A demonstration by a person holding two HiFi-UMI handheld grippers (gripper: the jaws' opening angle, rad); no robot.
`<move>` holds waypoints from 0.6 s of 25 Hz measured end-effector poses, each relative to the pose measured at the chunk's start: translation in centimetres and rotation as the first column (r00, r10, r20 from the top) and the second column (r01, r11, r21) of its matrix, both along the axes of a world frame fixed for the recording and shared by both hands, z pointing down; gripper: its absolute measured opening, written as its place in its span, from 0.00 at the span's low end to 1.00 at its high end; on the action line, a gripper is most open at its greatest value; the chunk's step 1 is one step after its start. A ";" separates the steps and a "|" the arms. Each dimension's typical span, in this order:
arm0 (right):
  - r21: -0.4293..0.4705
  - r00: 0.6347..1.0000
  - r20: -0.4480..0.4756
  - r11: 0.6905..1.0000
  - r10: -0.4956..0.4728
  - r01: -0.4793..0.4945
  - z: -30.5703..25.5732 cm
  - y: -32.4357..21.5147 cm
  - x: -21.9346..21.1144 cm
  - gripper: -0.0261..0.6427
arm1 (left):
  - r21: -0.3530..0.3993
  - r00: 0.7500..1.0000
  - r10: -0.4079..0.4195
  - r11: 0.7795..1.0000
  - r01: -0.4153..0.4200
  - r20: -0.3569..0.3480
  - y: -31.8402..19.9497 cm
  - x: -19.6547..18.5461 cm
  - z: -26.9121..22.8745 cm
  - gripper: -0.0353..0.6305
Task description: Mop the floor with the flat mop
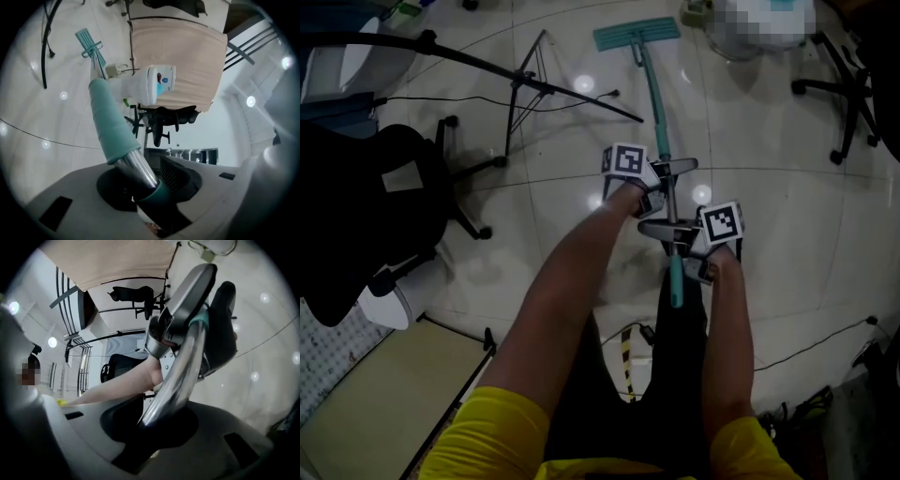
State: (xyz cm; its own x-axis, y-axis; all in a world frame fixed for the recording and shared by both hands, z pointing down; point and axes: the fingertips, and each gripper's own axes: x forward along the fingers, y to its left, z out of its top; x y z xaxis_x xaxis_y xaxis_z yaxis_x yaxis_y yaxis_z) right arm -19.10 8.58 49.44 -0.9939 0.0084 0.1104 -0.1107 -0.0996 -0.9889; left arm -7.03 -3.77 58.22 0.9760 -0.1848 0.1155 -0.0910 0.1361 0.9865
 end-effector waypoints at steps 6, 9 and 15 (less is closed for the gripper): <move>-0.048 1.000 0.011 0.999 -0.017 0.017 -1.7 4.2 -1.1 0.17 | 0.017 0.998 -0.007 1.000 0.006 0.060 3.8 -1.1 -0.2 0.26; -0.126 1.000 0.026 0.992 0.007 -0.004 -4.2 9.8 0.4 0.17 | -0.051 0.999 -0.021 0.998 0.023 0.036 9.8 0.6 -2.4 0.26; -0.174 0.999 -0.044 0.985 -0.029 0.021 -8.3 19.7 2.6 0.17 | -0.148 0.998 -0.011 0.989 0.003 -0.054 20.8 4.0 -6.8 0.26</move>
